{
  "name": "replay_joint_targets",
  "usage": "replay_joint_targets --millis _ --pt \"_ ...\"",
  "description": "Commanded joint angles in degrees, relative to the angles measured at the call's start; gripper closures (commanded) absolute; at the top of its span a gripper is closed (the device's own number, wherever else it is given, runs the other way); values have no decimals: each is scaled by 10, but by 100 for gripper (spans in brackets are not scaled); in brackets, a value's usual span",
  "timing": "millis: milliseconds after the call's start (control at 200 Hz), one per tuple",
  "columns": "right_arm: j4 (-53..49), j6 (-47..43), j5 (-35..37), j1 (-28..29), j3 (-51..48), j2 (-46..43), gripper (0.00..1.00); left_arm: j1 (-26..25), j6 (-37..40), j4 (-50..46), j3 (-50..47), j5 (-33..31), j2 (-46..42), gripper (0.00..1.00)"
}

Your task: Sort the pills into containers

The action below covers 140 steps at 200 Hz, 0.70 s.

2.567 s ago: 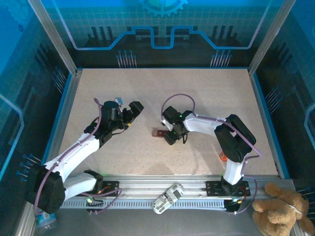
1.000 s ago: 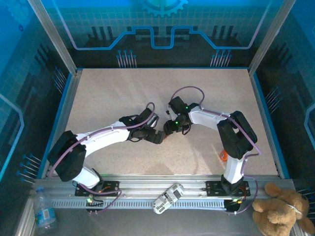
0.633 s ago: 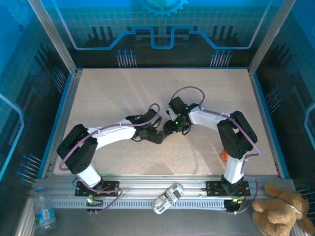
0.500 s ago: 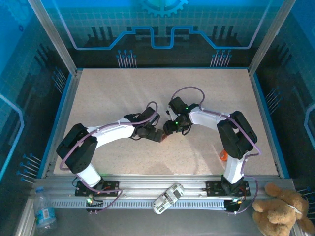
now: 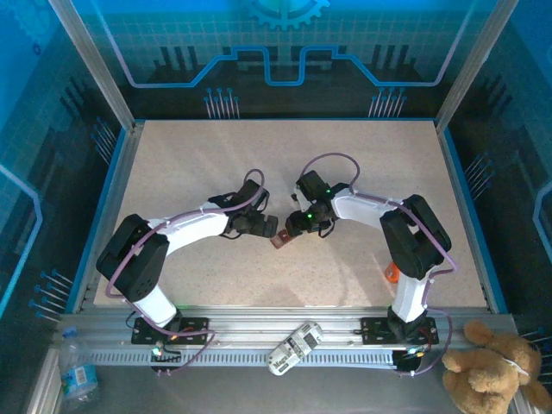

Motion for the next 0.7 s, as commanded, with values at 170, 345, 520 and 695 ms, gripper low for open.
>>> replay_joint_targets --millis 170,345,520,695 --pt "-5 11 5 -4 -17 25 35 10 -15 19 -14 18 23 1" --pt "-12 11 1 -4 -7 21 35 10 -6 12 9 30 5 1" --pt "-36 -4 0 -6 29 13 35 11 5 -8 52 48 -8 1" --pt "-52 -13 -1 -6 49 -23 32 18 8 -16 91 67 -16 1"
